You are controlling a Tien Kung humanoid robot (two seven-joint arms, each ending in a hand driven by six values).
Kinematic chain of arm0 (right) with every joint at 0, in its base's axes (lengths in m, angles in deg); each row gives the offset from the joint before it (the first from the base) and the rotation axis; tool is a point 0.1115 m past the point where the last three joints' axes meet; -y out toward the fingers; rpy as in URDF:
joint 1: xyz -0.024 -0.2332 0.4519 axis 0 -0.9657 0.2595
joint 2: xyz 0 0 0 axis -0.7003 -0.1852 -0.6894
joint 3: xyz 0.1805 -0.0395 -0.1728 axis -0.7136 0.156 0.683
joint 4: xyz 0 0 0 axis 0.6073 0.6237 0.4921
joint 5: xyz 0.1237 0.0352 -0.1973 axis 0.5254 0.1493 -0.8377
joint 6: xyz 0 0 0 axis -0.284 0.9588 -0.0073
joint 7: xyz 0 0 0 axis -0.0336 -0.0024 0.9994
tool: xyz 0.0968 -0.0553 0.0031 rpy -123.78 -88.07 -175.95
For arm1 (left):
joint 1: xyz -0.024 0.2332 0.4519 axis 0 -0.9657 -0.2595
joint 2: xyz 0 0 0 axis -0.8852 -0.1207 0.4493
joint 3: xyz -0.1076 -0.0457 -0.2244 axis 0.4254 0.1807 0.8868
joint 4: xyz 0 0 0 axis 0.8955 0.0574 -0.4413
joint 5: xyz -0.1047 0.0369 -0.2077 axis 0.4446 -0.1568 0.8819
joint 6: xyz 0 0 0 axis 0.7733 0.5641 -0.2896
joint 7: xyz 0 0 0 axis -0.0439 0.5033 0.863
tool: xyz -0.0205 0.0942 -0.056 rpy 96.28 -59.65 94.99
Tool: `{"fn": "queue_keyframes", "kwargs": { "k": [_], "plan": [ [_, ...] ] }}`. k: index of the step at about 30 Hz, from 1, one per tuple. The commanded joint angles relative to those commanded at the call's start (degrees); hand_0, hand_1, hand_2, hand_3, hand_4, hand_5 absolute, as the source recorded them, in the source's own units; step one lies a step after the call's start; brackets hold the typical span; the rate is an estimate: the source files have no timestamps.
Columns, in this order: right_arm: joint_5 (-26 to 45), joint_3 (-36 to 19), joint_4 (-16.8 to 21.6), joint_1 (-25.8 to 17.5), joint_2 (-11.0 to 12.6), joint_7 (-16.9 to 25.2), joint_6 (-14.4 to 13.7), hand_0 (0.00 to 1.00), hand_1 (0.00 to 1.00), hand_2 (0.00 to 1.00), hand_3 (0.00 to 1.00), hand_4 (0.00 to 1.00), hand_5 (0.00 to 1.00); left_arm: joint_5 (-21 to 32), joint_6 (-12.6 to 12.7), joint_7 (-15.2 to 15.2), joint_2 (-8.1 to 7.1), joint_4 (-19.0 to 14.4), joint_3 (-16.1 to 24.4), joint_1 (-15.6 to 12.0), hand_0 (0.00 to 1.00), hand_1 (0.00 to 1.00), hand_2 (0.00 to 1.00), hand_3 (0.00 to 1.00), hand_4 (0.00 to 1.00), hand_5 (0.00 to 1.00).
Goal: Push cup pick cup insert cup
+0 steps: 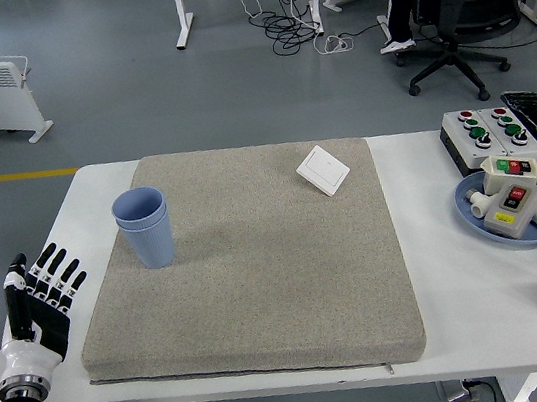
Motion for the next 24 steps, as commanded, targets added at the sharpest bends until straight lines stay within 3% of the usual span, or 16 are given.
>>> {"fn": "queue_keyframes", "kwargs": {
  "k": [24],
  "plan": [
    [0.0, -0.5, 0.0, -0.2, 0.0, 0.2, 0.0, 0.691, 0.595, 0.611, 0.547, 0.109, 0.464, -1.3, 0.6, -0.2, 0.64, 0.6, -0.1, 0.4, 0.833, 0.844, 0.906, 0.821, 0.586, 0.998]
  ]
}}
